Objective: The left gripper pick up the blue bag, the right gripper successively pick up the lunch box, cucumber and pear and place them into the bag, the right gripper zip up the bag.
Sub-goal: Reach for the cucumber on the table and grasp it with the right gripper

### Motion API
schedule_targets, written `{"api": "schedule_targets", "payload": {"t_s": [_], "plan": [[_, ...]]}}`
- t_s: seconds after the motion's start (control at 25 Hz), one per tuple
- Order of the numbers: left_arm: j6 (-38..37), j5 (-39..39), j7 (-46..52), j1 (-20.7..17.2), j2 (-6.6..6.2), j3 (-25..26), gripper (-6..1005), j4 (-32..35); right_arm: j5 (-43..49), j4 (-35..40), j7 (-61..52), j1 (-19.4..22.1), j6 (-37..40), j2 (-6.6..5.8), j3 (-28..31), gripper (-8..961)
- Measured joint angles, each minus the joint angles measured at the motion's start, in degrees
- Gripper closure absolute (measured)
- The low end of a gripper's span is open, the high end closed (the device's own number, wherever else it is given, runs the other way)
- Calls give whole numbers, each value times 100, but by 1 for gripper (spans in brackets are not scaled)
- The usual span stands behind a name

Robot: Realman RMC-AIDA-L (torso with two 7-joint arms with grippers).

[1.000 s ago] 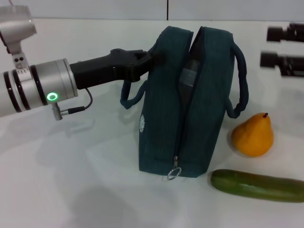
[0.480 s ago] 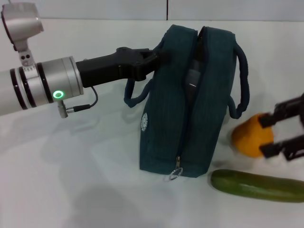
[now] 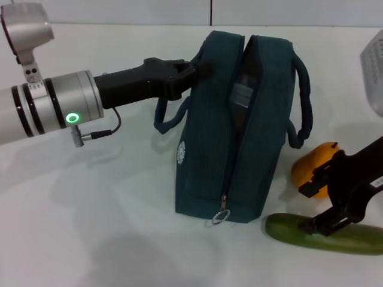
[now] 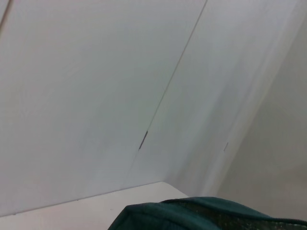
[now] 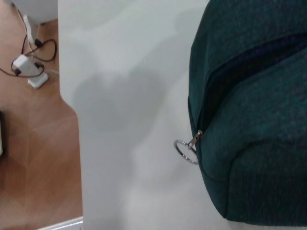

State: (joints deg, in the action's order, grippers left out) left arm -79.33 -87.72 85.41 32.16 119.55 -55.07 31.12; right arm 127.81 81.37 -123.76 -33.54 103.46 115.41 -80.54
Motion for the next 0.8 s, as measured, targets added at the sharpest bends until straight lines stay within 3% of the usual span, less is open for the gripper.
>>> {"api": "schedule_targets", "payload": {"t_s": [0.8], "plan": [[18, 36, -114, -42, 9, 69, 956, -5, 663, -377, -221, -30, -877, 40, -1284, 328]]}}
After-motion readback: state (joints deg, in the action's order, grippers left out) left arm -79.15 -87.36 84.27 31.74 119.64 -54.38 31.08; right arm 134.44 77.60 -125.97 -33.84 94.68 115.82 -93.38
